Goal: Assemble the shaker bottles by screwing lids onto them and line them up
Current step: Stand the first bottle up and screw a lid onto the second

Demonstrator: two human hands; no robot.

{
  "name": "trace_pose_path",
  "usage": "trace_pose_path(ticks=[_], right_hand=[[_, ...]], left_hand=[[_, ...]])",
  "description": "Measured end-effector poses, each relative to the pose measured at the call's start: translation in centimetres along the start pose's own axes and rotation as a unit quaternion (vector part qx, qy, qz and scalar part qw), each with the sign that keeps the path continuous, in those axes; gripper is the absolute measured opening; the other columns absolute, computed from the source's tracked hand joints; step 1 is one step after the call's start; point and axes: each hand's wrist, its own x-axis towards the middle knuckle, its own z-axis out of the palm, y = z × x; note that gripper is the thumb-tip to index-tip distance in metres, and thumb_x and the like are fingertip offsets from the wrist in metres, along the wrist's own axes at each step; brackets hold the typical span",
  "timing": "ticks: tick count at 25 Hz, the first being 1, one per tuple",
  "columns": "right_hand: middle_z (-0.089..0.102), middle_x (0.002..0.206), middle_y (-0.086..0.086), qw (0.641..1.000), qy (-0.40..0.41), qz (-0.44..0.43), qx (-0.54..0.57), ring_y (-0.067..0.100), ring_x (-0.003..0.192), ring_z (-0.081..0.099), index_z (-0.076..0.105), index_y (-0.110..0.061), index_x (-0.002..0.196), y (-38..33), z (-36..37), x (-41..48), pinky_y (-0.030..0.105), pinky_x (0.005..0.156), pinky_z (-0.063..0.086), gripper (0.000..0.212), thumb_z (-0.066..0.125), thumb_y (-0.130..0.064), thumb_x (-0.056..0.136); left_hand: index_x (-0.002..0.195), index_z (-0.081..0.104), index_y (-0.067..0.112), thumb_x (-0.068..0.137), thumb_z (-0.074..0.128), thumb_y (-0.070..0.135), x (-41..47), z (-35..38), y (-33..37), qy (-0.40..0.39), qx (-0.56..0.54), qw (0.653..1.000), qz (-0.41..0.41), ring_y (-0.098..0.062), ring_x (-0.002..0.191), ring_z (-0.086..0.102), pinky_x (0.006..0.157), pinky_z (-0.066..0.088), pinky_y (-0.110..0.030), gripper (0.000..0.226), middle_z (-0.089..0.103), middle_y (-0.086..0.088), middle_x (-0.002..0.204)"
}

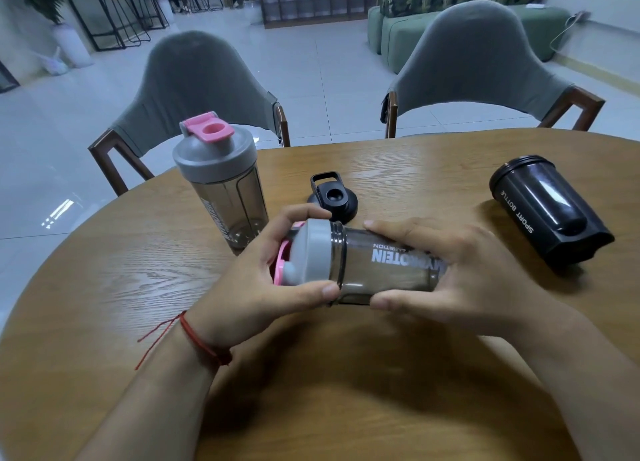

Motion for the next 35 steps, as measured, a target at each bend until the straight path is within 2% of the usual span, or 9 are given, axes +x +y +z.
trace_pose_path(ticks=[5, 10, 13, 16, 18, 24, 28, 32, 35], right_hand=[[0.081, 0.121, -0.025, 0.977, -0.119, 0.096, 0.149, 0.001, 0.116, 0.074, 0.075, -0.051, 0.132, -0.3, -1.6, 0.5, 0.047, 0.103, 0.057, 0.053, 0.08, -0.066, 0.081], [0.076, 0.127, -0.032, 0.981, -0.079, 0.103, 0.141, -0.003, 0.118, 0.072, 0.069, -0.059, 0.135, -0.3, -1.2, 0.5, 0.042, 0.102, 0.059, 0.065, 0.079, -0.074, 0.072], [0.075, 0.129, -0.02, 0.965, 0.015, 0.116, 0.234, 0.007, 0.119, 0.073, 0.068, -0.057, 0.134, 0.1, -1.2, 0.3, 0.037, 0.096, 0.063, 0.066, 0.085, -0.062, 0.071], [0.066, 0.14, -0.009, 0.965, 0.019, 0.09, 0.246, 0.017, 0.132, 0.067, 0.058, -0.051, 0.147, 0.8, -1.2, -0.2, 0.042, 0.107, 0.058, 0.084, 0.1, -0.031, 0.076], [0.069, 0.134, -0.004, 0.958, 0.019, 0.093, 0.272, 0.022, 0.127, 0.07, 0.062, -0.044, 0.144, 1.0, -1.2, -0.3, 0.042, 0.1, 0.063, 0.083, 0.098, -0.018, 0.074], [0.082, 0.106, 0.007, 0.915, 0.008, 0.202, 0.35, 0.026, 0.086, 0.079, 0.075, -0.028, 0.124, 1.5, -1.4, 0.3, 0.039, 0.07, 0.066, 0.059, 0.091, -0.051, 0.072], [0.077, 0.078, 0.009, 0.869, -0.06, 0.296, 0.391, 0.029, 0.063, 0.071, 0.078, -0.015, 0.118, 1.8, -1.3, 0.3, 0.031, 0.055, 0.056, 0.09, 0.084, -0.083, 0.061], [0.079, 0.113, 0.008, 0.864, -0.005, 0.267, 0.426, 0.037, 0.09, 0.078, 0.068, -0.016, 0.134, 1.4, -0.6, 0.7, 0.036, 0.066, 0.062, 0.078, 0.089, -0.063, 0.074], [0.071, 0.114, 0.019, 0.855, 0.054, 0.247, 0.452, 0.031, 0.078, 0.074, 0.062, -0.005, 0.131, 1.0, -0.3, 1.1, 0.032, 0.059, 0.06, 0.055, 0.075, -0.039, 0.091]], left_hand=[[0.151, 0.053, 0.03, 0.078, 0.098, 0.02, -0.5, 0.5, 0.1, -0.046, 0.048, 0.997, 0.043, -0.028, 0.119, 0.073, 0.101, 0.063, -0.046, 0.087, 0.067, 0.002, 0.132], [0.147, 0.059, 0.026, 0.077, 0.098, 0.014, 0.0, 0.6, 0.0, -0.036, 0.053, 0.996, 0.065, -0.027, 0.119, 0.075, 0.096, 0.065, -0.041, 0.081, 0.07, -0.001, 0.131], [0.138, 0.067, 0.027, 0.069, 0.098, 0.02, 0.8, 0.5, -0.4, 0.037, -0.036, 0.998, 0.03, -0.021, 0.104, 0.076, 0.081, 0.064, -0.032, 0.077, 0.071, -0.002, 0.124], [0.143, 0.064, 0.021, 0.068, 0.088, 0.023, 1.5, -0.1, -0.9, 0.092, -0.209, 0.973, -0.035, -0.029, 0.105, 0.072, 0.08, 0.065, -0.042, 0.078, 0.07, -0.011, 0.124], [0.148, 0.059, 0.017, 0.071, 0.085, 0.023, 1.5, -0.6, -1.1, 0.079, -0.238, 0.967, -0.046, -0.032, 0.11, 0.071, 0.087, 0.064, -0.046, 0.081, 0.071, -0.011, 0.127], [0.147, 0.058, 0.029, 0.072, 0.093, 0.026, -0.1, -1.0, -0.7, 0.039, -0.029, 0.998, 0.047, -0.019, 0.111, 0.075, 0.086, 0.065, -0.033, 0.082, 0.07, 0.008, 0.126], [0.143, 0.061, 0.035, 0.074, 0.093, 0.027, -0.2, -0.2, -0.8, 0.032, -0.013, 0.997, 0.076, -0.023, 0.113, 0.075, 0.086, 0.066, -0.035, 0.077, 0.069, 0.007, 0.128], [0.142, 0.066, 0.025, 0.077, 0.083, 0.035, 1.0, 0.7, -1.1, 0.098, -0.14, 0.985, 0.004, -0.026, 0.108, 0.072, 0.08, 0.063, -0.041, 0.068, 0.074, -0.003, 0.122], [0.149, 0.059, 0.014, 0.086, 0.071, 0.043, 1.4, 1.4, -0.9, 0.079, -0.208, 0.974, -0.048, -0.028, 0.115, 0.074, 0.088, 0.063, -0.044, 0.07, 0.077, -0.011, 0.13]])
